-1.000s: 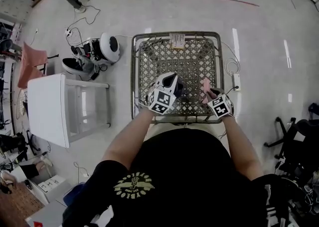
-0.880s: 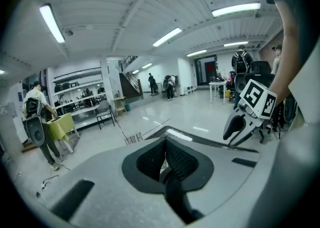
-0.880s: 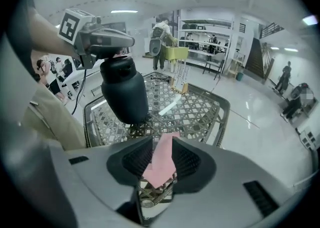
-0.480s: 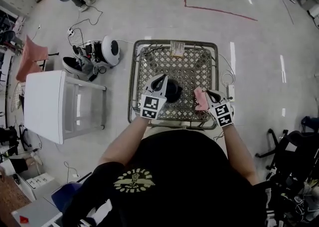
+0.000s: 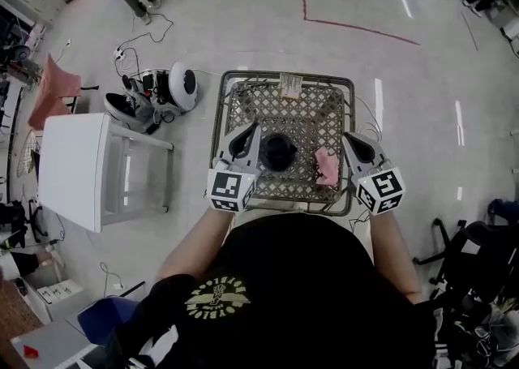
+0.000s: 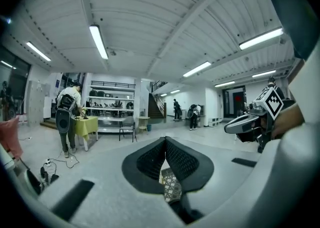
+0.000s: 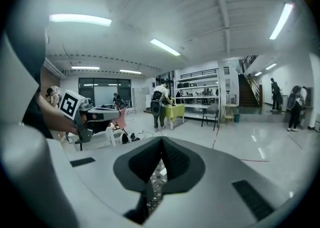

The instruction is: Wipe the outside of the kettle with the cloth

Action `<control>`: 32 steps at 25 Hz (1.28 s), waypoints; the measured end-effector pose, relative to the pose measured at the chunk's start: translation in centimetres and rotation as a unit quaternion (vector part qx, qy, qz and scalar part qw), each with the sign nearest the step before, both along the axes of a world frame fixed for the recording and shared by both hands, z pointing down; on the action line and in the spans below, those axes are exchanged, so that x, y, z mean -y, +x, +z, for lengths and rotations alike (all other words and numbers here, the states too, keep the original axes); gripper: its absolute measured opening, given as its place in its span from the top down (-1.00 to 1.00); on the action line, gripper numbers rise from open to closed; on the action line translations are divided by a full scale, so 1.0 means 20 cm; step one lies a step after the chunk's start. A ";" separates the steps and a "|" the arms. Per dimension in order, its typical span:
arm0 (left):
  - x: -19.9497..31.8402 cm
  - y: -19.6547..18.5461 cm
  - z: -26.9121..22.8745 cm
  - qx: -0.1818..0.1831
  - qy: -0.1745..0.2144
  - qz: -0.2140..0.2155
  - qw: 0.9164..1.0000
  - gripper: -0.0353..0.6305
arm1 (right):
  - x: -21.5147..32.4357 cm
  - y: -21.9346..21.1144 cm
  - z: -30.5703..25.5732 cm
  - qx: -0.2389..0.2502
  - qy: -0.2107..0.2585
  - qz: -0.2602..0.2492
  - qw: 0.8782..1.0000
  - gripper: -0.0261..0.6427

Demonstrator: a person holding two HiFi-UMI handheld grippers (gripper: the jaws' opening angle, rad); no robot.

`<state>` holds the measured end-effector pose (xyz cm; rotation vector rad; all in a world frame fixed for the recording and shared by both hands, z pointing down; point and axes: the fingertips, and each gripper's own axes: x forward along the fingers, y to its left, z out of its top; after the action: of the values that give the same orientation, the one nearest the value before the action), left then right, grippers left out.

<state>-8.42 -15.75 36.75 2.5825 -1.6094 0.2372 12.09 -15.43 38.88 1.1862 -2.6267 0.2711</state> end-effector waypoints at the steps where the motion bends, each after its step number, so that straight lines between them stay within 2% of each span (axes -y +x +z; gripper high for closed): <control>1: -0.01 0.00 -0.04 -0.004 0.006 -0.004 1.000 0.87 | 0.00 0.00 -0.04 0.007 0.004 -0.003 1.000 0.89; 7: -0.04 0.00 -0.23 -0.006 0.040 -0.016 0.999 0.87 | -0.03 -0.01 -0.23 0.014 0.036 -0.009 0.999 0.89; 15: -0.12 -0.02 -0.39 -0.005 0.062 -0.040 0.997 0.87 | -0.07 0.03 -0.26 0.010 0.051 -0.010 0.999 0.89; 24: -0.22 -0.06 -0.38 0.015 0.056 -0.065 0.996 0.87 | -0.15 0.02 -0.22 0.027 0.039 -0.029 0.998 0.89; 32: -0.30 -0.04 -0.40 0.020 0.060 -0.051 0.997 0.87 | -0.24 0.05 -0.23 0.042 0.041 -0.011 0.998 0.89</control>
<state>-9.21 -9.78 28.79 2.5859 -1.8171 0.1923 13.02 -10.69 34.36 1.1959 -2.7459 0.2158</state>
